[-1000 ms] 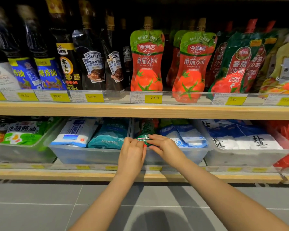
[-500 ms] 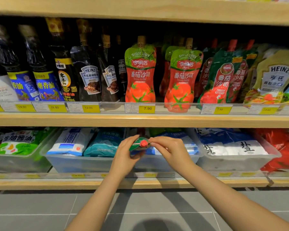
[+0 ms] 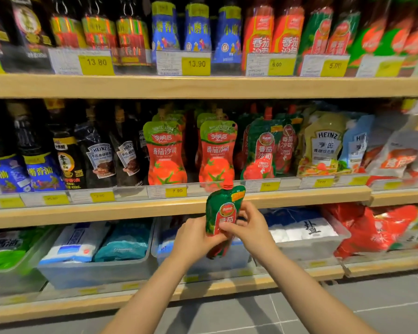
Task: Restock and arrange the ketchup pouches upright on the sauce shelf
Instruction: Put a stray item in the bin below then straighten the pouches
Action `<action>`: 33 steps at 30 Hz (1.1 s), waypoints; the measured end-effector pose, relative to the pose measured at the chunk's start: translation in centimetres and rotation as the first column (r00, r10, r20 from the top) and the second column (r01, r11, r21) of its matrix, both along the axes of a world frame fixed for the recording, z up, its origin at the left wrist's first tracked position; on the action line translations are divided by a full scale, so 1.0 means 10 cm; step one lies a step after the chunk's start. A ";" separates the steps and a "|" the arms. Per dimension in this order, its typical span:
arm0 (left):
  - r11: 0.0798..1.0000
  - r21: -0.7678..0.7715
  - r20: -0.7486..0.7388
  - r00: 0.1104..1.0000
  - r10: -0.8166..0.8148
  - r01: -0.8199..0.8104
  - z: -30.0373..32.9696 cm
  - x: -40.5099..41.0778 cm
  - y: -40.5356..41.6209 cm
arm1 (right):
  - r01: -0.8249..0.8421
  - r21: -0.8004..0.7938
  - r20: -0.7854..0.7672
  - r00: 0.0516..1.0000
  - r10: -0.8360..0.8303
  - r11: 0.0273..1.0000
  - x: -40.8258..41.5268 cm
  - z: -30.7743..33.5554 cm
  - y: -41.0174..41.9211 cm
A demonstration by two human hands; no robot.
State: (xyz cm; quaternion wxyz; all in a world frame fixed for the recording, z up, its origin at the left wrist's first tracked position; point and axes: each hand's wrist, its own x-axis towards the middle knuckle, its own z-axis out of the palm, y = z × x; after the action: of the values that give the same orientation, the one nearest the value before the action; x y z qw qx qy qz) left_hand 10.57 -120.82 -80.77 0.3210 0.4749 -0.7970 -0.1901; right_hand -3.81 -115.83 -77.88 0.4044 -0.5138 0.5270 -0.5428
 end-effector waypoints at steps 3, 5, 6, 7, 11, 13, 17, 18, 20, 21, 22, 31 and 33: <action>0.997 0.020 -0.022 0.997 -0.072 0.073 0.08 -0.33 0.04 | 0.081 -0.046 0.039 0.996 -0.079 0.996 -0.32 0.03 0.08; 0.990 0.062 -0.098 0.988 -0.119 0.125 0.17 -0.54 0.05 | 0.129 -0.081 0.033 0.991 -0.127 0.988 -0.55 0.12 0.13; 0.988 0.068 -0.145 0.981 -0.131 0.142 0.24 -0.64 0.04 | 0.155 -0.107 0.027 0.988 -0.153 0.982 -0.67 0.20 0.14; 0.988 0.051 -0.189 0.973 -0.133 0.145 0.30 -0.72 0.01 | 0.174 -0.141 0.016 0.985 -0.174 0.975 -0.79 0.30 0.14; 0.989 -0.143 -0.260 0.963 -0.074 0.037 0.59 -0.94 -0.20 | 0.235 -0.320 -0.094 0.956 -0.277 0.918 -1.28 0.82 0.07; 0.978 -0.209 -0.277 0.960 -0.036 -0.023 0.71 -1.03 -0.29 | 0.265 -0.385 -0.138 0.931 -0.339 0.884 -1.49 1.03 -0.01; 0.970 -0.211 -0.299 0.953 0.057 -0.124 0.82 -1.24 -0.37 | 0.318 -0.435 -0.267 0.848 -0.458 0.842 -1.75 1.14 -0.28; 0.971 -0.196 -0.306 0.949 0.074 -0.139 0.82 -1.29 -0.38 | 0.326 -0.430 -0.286 0.835 -0.469 0.842 -1.78 1.12 -0.35; 0.971 -0.172 -0.317 0.943 0.105 -0.166 0.81 -1.38 -0.38 | 0.324 -0.410 -0.301 0.835 -0.462 0.853 -1.81 1.05 -0.49; 0.969 -0.166 -0.321 0.939 0.122 -0.182 0.80 -1.42 -0.39 | 0.321 -0.387 -0.306 0.840 -0.449 0.864 -1.83 1.02 -0.56; 0.967 -0.162 -0.319 0.938 0.137 -0.197 0.79 -1.45 -0.40 | 0.322 -0.349 -0.303 0.850 -0.431 0.880 -1.84 0.98 -0.62; 0.963 -0.064 -0.298 0.926 0.232 -0.262 0.69 -1.67 -0.50 | 0.433 -0.119 -0.353 0.823 -0.445 0.894 -1.94 0.79 -0.96; 0.948 -0.051 -0.263 0.920 0.291 -0.314 0.70 -1.71 -0.52 | 0.441 -0.138 -0.337 0.821 -0.461 0.887 -1.90 0.69 -0.92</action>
State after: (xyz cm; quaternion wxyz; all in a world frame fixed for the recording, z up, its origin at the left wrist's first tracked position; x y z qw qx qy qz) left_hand -6.54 -126.06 -73.77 0.4668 0.5490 -0.6746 -0.1598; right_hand -22.80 -124.99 -70.95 0.1467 -0.4758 0.6837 -0.5336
